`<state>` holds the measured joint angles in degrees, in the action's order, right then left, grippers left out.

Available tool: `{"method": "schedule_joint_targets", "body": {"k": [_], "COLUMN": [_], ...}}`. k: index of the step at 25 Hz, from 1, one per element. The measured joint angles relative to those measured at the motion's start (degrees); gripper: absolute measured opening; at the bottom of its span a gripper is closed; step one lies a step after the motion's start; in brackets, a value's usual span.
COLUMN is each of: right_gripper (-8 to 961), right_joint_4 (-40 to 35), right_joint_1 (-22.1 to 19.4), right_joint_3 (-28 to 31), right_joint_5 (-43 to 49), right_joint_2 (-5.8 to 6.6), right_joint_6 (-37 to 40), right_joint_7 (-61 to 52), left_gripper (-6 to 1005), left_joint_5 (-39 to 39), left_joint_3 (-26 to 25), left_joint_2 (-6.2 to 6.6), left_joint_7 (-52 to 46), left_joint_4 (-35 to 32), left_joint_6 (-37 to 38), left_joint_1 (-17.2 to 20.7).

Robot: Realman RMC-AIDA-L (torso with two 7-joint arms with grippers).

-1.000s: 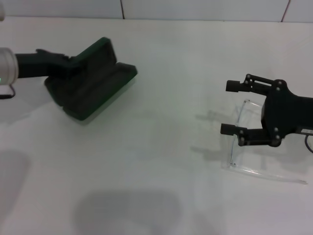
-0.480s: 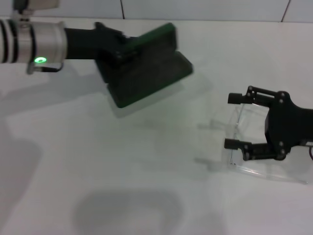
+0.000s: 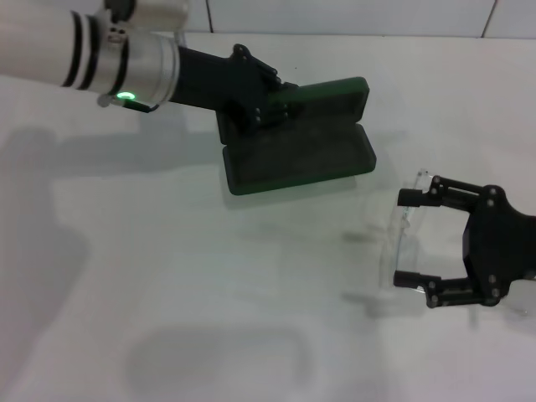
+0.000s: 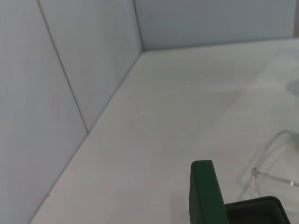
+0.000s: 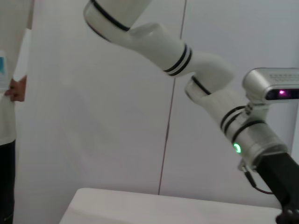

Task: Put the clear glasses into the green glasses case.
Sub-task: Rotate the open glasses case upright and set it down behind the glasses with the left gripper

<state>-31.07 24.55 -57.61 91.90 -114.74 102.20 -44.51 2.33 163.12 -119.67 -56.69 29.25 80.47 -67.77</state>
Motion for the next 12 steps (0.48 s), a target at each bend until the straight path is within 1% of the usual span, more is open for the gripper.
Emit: {"method": "schedule_joint_targets", "body": {"k": [6,10,12], "right_gripper": [854,853,854], "right_joint_4": [0.2,0.3,0.3], "right_joint_1": [-0.7,-0.7,-0.7], "right_joint_3": [-0.3,-0.3,-0.3], "right_joint_5": [0.0,0.1,0.0], "right_joint_2": [-0.29,-0.35,-0.35], "right_joint_6": [0.0,-0.4,-0.4], "right_joint_7": [0.5,0.6,0.6], "left_gripper": [214,215,215], "left_joint_5": [-4.5,-5.4,-5.4], "left_joint_3": [0.0,0.0,0.0], "left_joint_2": [-0.03,-0.03,-0.03], "left_joint_7": [1.6,3.0,3.2], "left_joint_4": [-5.2,-8.3,-8.5], "left_joint_6": [-6.2,-9.4,-9.8], "left_joint_1": [-2.0,-2.3,-2.3]}}
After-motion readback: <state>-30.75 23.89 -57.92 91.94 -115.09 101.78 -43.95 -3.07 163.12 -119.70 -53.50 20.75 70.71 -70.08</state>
